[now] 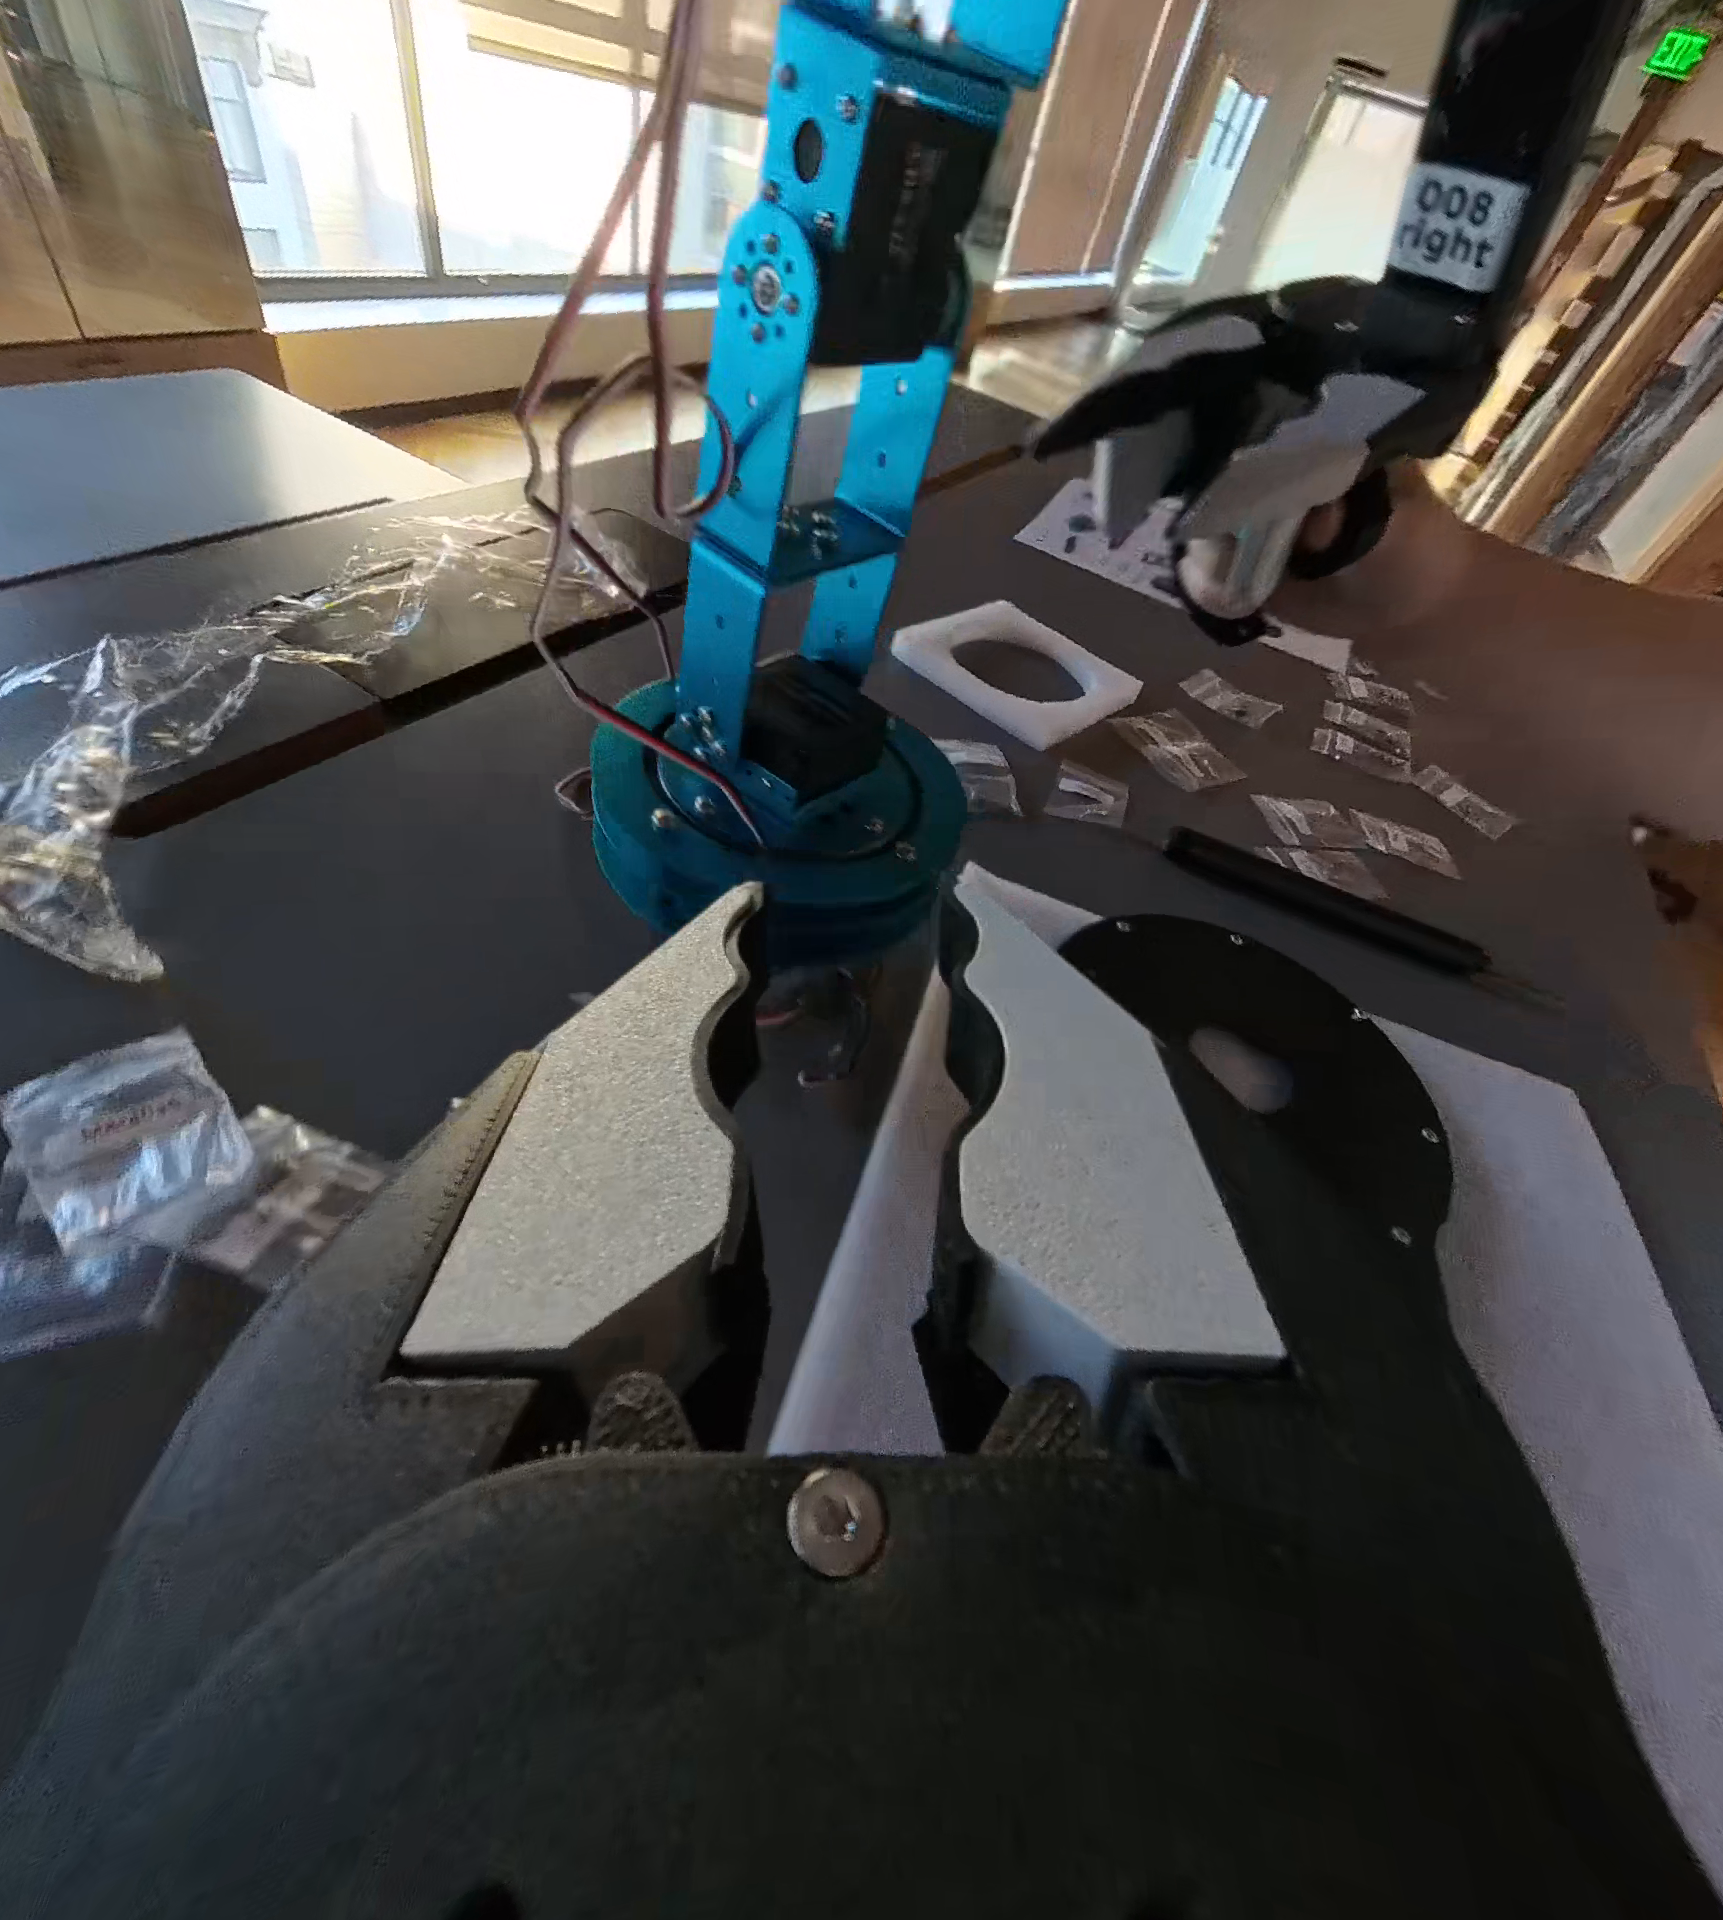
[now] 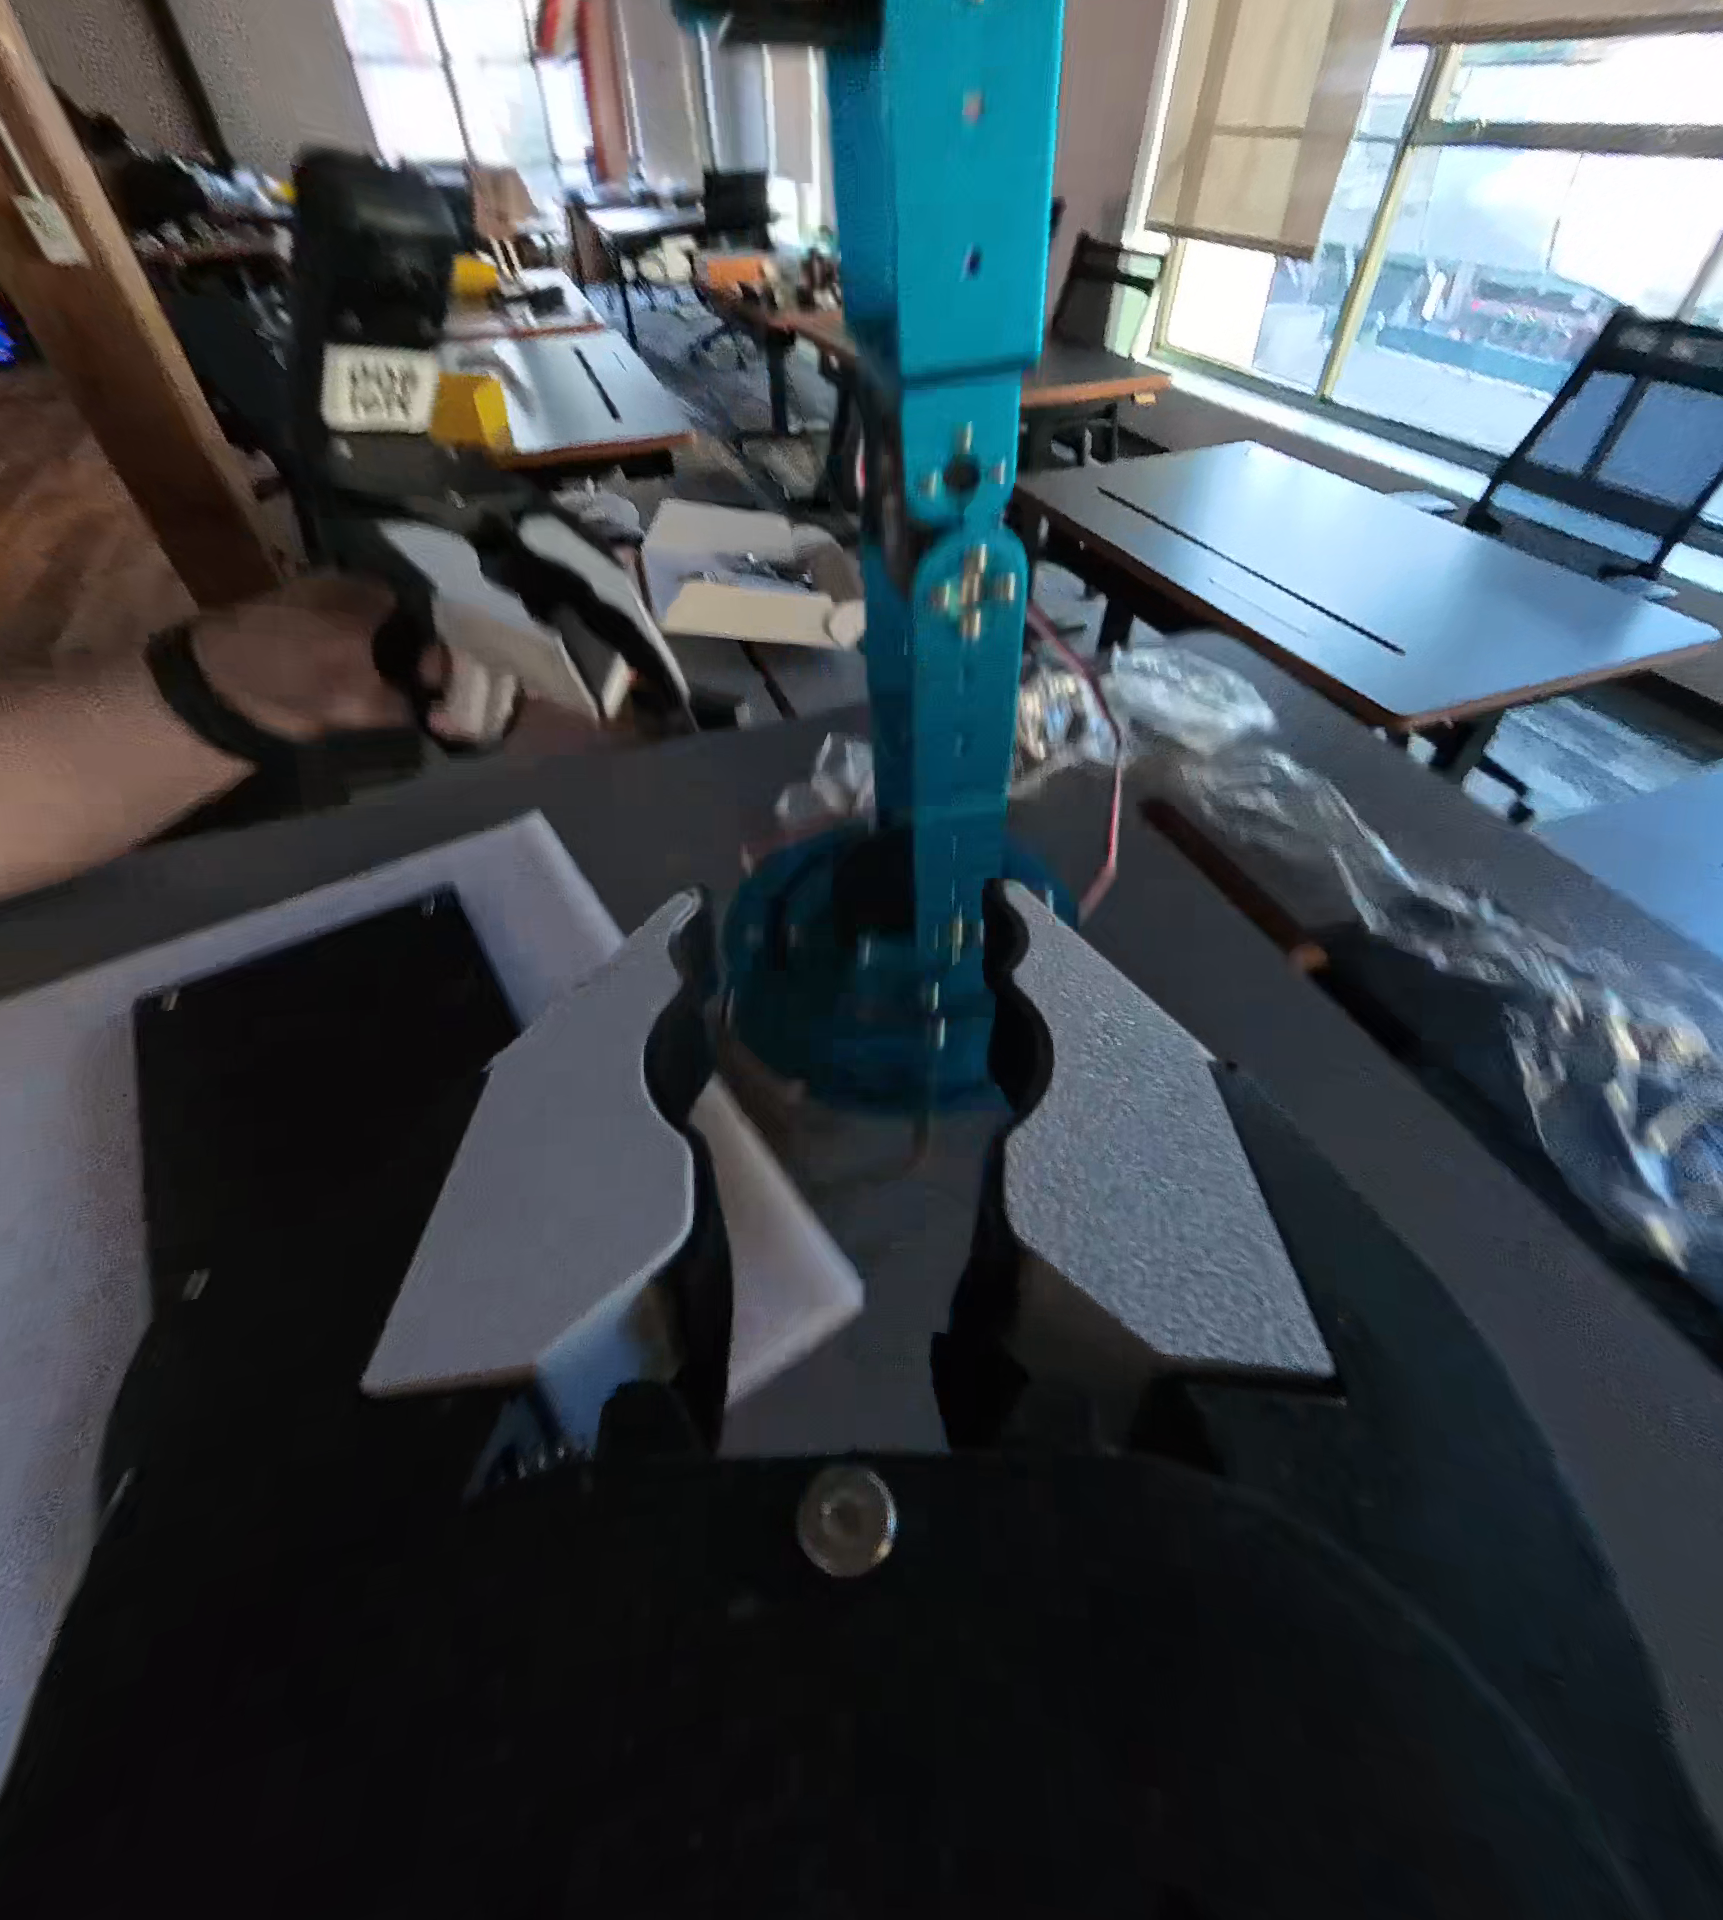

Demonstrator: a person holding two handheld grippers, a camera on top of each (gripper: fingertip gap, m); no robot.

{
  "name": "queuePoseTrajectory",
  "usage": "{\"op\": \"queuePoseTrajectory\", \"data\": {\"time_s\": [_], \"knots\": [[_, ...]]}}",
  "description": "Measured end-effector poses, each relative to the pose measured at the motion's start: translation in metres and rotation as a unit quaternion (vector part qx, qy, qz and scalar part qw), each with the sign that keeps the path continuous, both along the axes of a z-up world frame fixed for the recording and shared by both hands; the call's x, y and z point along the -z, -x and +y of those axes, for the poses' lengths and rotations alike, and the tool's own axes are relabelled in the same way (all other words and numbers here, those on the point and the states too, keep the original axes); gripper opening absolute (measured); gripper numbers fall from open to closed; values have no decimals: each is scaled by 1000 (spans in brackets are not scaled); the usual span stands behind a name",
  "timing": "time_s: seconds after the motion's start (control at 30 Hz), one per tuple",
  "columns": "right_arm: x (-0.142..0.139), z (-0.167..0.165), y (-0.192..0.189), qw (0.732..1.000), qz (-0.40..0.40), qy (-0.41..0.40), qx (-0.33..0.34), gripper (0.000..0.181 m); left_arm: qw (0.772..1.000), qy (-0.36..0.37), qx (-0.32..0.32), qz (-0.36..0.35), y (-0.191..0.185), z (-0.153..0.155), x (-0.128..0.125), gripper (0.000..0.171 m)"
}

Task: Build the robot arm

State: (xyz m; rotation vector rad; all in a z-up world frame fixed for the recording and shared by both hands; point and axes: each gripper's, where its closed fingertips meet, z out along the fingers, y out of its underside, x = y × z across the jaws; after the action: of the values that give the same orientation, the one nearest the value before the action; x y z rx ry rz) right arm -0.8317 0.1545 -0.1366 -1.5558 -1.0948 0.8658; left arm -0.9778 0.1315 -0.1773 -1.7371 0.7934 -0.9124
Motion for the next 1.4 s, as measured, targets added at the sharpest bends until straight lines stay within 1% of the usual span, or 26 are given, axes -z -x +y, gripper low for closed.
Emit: {"op": "queuePoseTrajectory", "data": {"time_s": [0.1, 0.2, 0.33, 0.4, 0.5, 0.57, 0.63, 0.7, 0.77, 0.87, 0.93, 1.03, 1.07, 1.1, 1.17, 1.2, 1.27, 1.4], "knots": [[18, -36, -79, 999, -26, 6, 46, 50, 1000, -10, -22, 10, 11, -33, -2, 29], [33, -65, -176, 990, -31, 25, 136, 49, 998, -12, -52, 24, 19, -68, -1, 29], [56, -97, -312, 957, -48, 33, 285, 47, 993, -14, -114, 11, 15, -101, -3, 28], [60, -113, -368, 942, -47, 28, 331, 47, 990, -13, -144, -3, 4, -112, -8, 28], [52, -127, -436, 930, -12, 1, 368, 47, 980, -21, -198, -16, -14, -128, -20, 28], [43, -129, -477, 925, 11, -31, 379, 47, 970, -34, -239, -24, -28, -142, -30, 27], [39, -128, -517, 919, 14, -58, 390, 48, 957, -42, -284, -33, -42, -155, -38, 24], [38, -130, -554, 914, 4, -68, 401, 53, 945, -40, -323, -32, -54, -166, -37, 24], [36, -132, -585, 907, 1, -82, 414, 54, 939, -30, -342, -24, -65, -173, -30, 24], [36, -133, -618, 898, 17, -88, 432, 51, 935, -14, -353, -18, -76, -180, -24, 25], [36, -132, -627, 896, 22, -87, 435, 45, 934, -21, -357, -11, -76, -185, -23, 25], [36, -133, -633, 883, -12, -96, 459, 32, 933, -28, -359, 6, -61, -189, -18, 26], [37, -135, -630, 879, -27, -96, 465, 22, 934, -28, -355, 7, -54, -189, -17, 26], [38, -138, -627, 875, -38, -93, 474, 15, 936, -30, -350, 4, -46, -189, -16, 26], [40, -145, -618, 866, -39, -76, 492, 7, 940, -34, -339, -7, -27, -185, -18, 25], [41, -148, -610, 867, -32, -64, 494, 0, 943, -36, -332, -12, -17, -183, -20, 25], [44, -153, -593, 868, -16, -49, 494, 0, 946, -46, -321, -12, 1, -181, -26, 25], [47, -155, -577, 855, -3, -45, 516, 0, 946, -73, -316, -10, 29, -179, -39, 22]]}}
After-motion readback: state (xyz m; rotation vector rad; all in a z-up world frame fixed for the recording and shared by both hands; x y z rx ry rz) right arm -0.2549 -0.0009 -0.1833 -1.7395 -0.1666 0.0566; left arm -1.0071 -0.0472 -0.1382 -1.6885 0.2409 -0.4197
